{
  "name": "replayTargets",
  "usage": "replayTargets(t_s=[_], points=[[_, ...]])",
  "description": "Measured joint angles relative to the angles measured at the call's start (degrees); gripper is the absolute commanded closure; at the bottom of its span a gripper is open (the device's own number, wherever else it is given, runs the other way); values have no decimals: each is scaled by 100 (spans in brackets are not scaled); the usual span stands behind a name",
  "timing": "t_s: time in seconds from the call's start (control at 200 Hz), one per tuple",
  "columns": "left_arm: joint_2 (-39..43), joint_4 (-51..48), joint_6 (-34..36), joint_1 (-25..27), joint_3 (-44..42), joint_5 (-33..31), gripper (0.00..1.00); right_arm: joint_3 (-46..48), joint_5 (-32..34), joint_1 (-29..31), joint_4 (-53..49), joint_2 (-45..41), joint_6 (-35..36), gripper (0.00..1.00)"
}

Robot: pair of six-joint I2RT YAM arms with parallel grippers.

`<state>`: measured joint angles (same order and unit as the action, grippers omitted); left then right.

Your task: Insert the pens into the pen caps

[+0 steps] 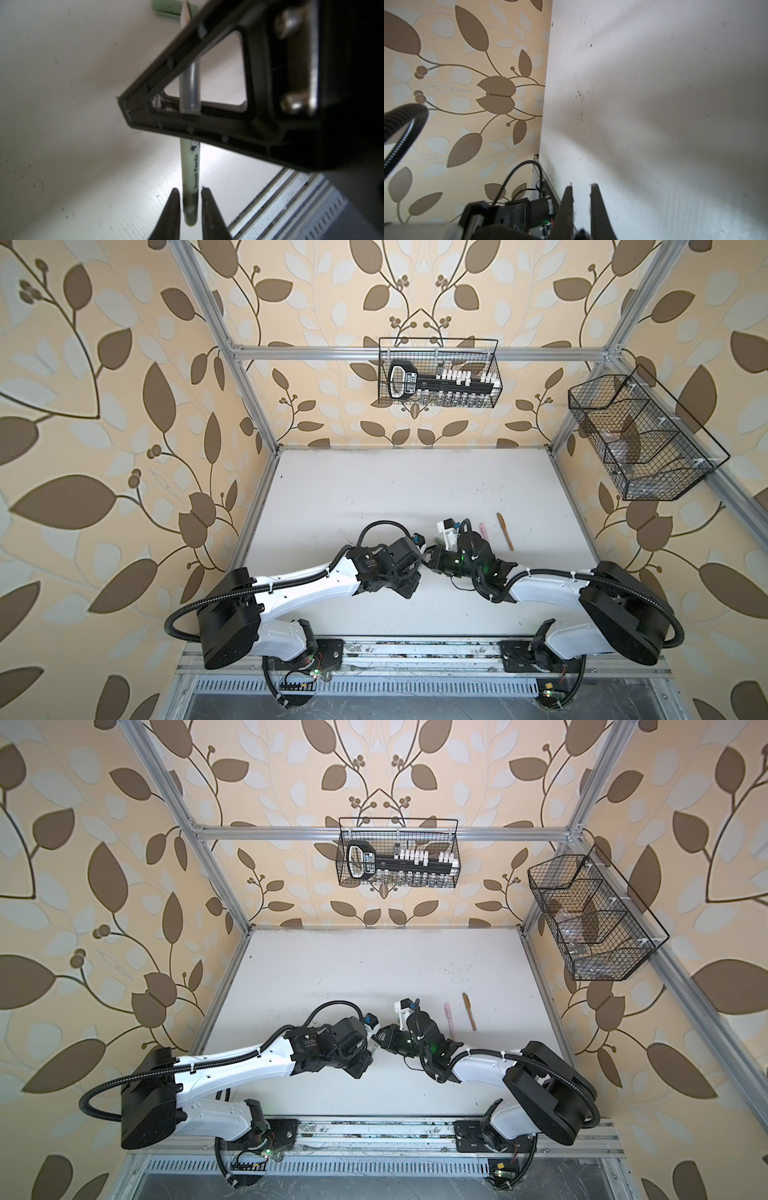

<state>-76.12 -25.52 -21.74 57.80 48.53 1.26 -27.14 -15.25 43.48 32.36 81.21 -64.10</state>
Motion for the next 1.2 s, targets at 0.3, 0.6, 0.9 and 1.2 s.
replayTargets(t_s=[0.3, 0.6, 0.9, 1.2], points=[[1453, 605, 63, -739, -514, 782, 14, 0, 44, -313, -348, -909, 249, 100], [1432, 1515, 173, -1394, -546, 2483, 26, -190, 90, -293, -404, -1491, 485, 100], [968, 1541, 284, -1394, -358, 3132, 34, -374, 170, -251, -520, -1578, 752, 100], [957, 1488, 417, -1401, -227, 3136, 49, -516, 129, -245, -570, -1541, 824, 100]])
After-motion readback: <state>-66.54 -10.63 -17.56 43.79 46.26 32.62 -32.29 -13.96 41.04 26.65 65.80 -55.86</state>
